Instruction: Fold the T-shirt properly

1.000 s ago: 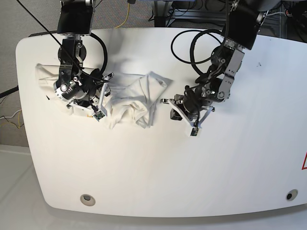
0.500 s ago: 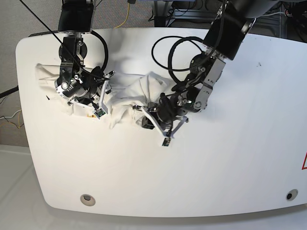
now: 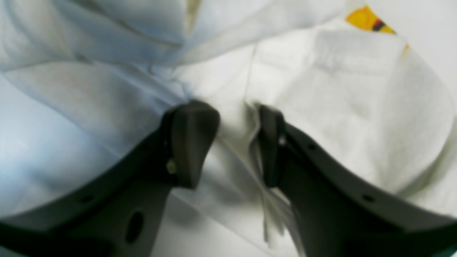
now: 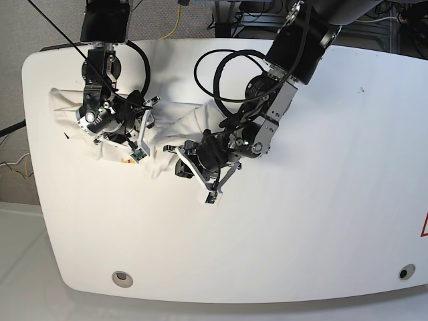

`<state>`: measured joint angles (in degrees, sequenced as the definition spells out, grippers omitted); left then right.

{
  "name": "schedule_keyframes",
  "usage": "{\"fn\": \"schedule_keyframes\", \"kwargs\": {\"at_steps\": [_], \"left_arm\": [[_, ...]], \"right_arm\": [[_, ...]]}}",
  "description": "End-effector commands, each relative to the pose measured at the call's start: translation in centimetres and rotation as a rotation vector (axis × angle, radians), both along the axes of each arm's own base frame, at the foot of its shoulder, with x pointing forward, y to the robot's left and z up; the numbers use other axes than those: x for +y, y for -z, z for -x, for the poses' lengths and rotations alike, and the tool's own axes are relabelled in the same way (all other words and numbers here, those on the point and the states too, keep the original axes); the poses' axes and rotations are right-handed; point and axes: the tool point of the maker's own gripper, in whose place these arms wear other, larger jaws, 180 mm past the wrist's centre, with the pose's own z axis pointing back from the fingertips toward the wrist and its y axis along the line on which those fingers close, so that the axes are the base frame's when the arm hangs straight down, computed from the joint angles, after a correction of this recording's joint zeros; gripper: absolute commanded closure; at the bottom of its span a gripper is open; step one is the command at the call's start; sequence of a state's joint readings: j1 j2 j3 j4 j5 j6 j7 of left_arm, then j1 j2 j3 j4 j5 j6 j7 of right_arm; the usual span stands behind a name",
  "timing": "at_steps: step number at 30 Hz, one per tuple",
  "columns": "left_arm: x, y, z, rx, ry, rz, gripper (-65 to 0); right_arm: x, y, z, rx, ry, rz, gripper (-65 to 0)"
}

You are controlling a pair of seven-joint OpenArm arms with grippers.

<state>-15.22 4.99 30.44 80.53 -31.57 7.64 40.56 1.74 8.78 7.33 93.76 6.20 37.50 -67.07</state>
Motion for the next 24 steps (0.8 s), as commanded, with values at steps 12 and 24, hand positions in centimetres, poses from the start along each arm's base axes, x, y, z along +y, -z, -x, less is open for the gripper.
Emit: {"fn": "schedule_keyframes", "kwargs": {"at_steps": [12,24], "left_arm": [[0.6,4.6,0.1,0.06,-0.049,-0.023,-5.8],[0.6,9.6,1.5,0.078,-0.025,-0.069,-5.8]], "right_arm": [[-3.3,-1.4,-0.8,-0.049,0.101,0.006,-25.6],[-3.2,-3.6,-1.4,-0.123,0.091,0.019,-25.6]]}}
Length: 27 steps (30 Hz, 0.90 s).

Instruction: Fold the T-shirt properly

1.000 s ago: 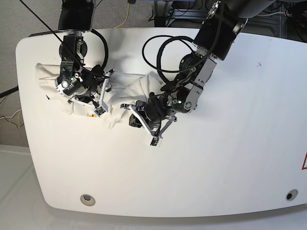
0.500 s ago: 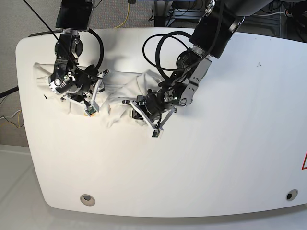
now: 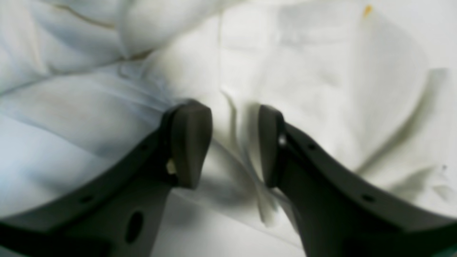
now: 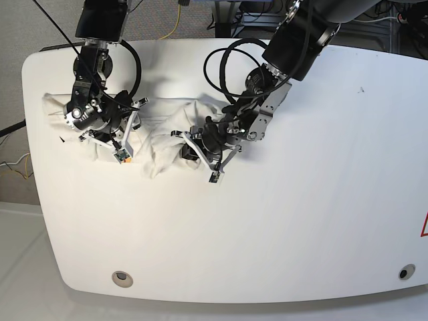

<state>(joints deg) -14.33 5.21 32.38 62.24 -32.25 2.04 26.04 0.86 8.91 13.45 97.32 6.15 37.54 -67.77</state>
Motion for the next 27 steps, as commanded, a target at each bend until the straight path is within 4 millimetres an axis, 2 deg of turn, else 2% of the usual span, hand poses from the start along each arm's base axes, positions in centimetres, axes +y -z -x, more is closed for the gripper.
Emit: {"fn": "schedule_keyframes", "kwargs": {"at_steps": [1,8,12,16,22,27], "left_arm": [[0.1,2.0,0.5,0.028,0.004,-0.043,-5.8],[0.4,4.4,1.6,0.032,0.007,-0.083,-5.8],[1.4,5.5,1.9,0.031,0.008,-0.113,-5.8],[2.0,5.7,1.8,0.033,0.002,-0.12,-5.8],[5.6,6.8,1.6,0.051,-0.009,-0.185,-5.8],[8.7,7.4,1.0,0.047,-0.026,-0.238,-5.8]], "right_arm": [[0.0,-2.4,-1.2,-0.083,-0.009,0.009,-25.7],[-0.1,-4.7,-1.5,-0.13,-0.015,0.047,-25.7],[-0.3,-5.7,-1.5,-0.148,-0.014,0.071,-25.7],[-1.8,-6.6,-1.4,-0.17,0.03,0.082,-25.7],[-4.5,-7.0,-1.1,-0.182,0.119,0.092,-25.8],[-5.5,-7.2,-0.9,-0.185,0.148,0.103,-25.8]]}}
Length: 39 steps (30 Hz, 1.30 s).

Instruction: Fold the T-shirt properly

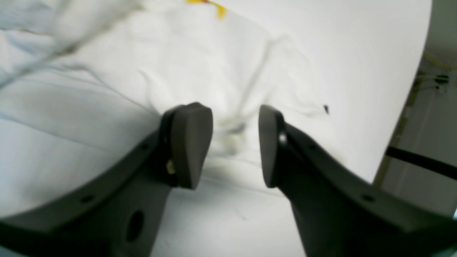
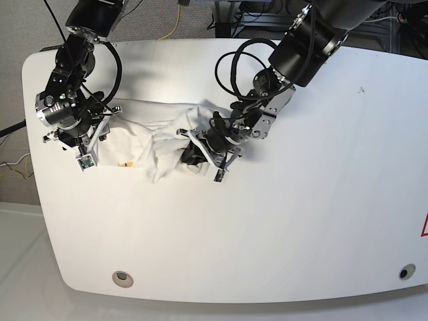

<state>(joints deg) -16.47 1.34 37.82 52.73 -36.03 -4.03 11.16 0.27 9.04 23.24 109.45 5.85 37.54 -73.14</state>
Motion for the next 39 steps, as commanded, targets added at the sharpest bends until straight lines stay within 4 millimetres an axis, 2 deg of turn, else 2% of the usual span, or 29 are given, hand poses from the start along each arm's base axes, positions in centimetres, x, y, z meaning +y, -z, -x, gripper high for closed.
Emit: {"fn": "schedule_keyframes", "kwargs": {"at_steps": [1,9,14,17,23,25,27,32,33,35,39], "left_arm": [[7.3,5.3,1.6,0.15,-0.043,-0.264,-5.8],[11.9,5.7,0.8,0.152,-0.069,-0.343,-5.7],[14.0,5.7,0.5,0.142,-0.082,-0.376,-5.7],[14.8,5.1,0.1,0.122,-0.084,-0.384,-5.7],[15.0,4.3,-0.2,0.1,-0.08,-0.382,-5.7],[15.1,4.4,-0.1,0.11,-0.076,-0.387,-5.7],[15.1,4.5,0.0,0.121,-0.072,-0.392,-5.7],[14.9,4.5,0.1,0.126,-0.069,-0.389,-5.6],[14.9,4.5,0.1,0.126,-0.069,-0.389,-5.6],[14.8,4.5,0.1,0.127,-0.068,-0.388,-5.6],[14.7,4.5,0.1,0.127,-0.067,-0.387,-5.6]], "right_arm": [[-0.2,-1.4,-1.0,-0.058,-0.004,0.001,-25.8],[-0.4,-1.4,-0.9,-0.058,0.005,0.001,-25.8],[-0.3,-1.3,-0.9,-0.058,0.004,-0.003,-25.8],[-0.3,-1.3,-0.9,-0.061,0.011,-0.007,-25.9],[0.1,-1.2,-1.4,-0.072,0.035,-0.044,-27.2],[-0.6,-0.9,-1.3,-0.071,0.087,-0.075,-31.2],[-1.5,-0.4,-1.2,-0.07,0.141,-0.106,-38.2],[-3.0,0.5,-1.2,-0.064,0.22,-0.166,-59.8],[-3.1,0.5,-1.2,-0.064,0.222,-0.169,-62.5],[-3.2,0.4,-1.6,-0.071,0.212,-0.173,-65.0],[-4.2,0.3,-1.7,-0.091,0.247,-0.192,-64.0]]}}
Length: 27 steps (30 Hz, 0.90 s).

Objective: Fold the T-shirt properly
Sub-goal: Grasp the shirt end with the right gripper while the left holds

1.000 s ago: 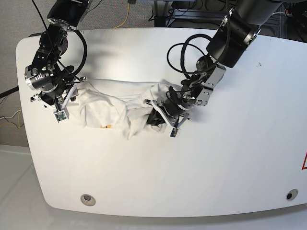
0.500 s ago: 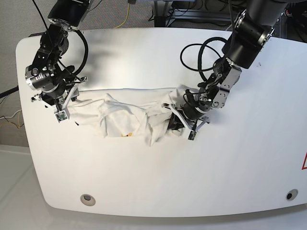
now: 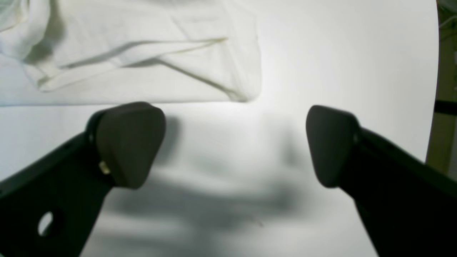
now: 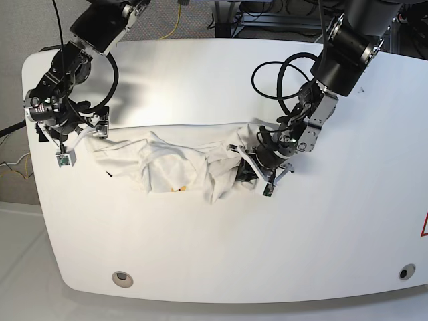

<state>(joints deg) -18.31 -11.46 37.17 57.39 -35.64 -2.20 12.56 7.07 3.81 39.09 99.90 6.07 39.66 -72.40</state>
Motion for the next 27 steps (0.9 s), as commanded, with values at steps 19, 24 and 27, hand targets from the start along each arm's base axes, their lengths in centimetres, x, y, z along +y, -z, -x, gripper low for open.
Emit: {"fn": "schedule_keyframes", "kwargs": {"at_steps": [19,24,27], "left_arm": [[2.6,4.8,3.6,0.21,-0.011,-0.173,-5.6],[2.6,4.8,3.6,0.21,-0.011,-0.173,-5.6],[2.6,4.7,3.6,0.208,-0.01,-0.174,-5.6]], "right_arm": [[-3.4,3.0,-2.6,-0.103,0.234,-0.273,-60.8],[-2.6,4.3,-3.0,-0.116,0.239,-0.323,-60.8],[-1.9,5.4,-2.9,-0.095,0.239,-0.355,-60.8]]}}
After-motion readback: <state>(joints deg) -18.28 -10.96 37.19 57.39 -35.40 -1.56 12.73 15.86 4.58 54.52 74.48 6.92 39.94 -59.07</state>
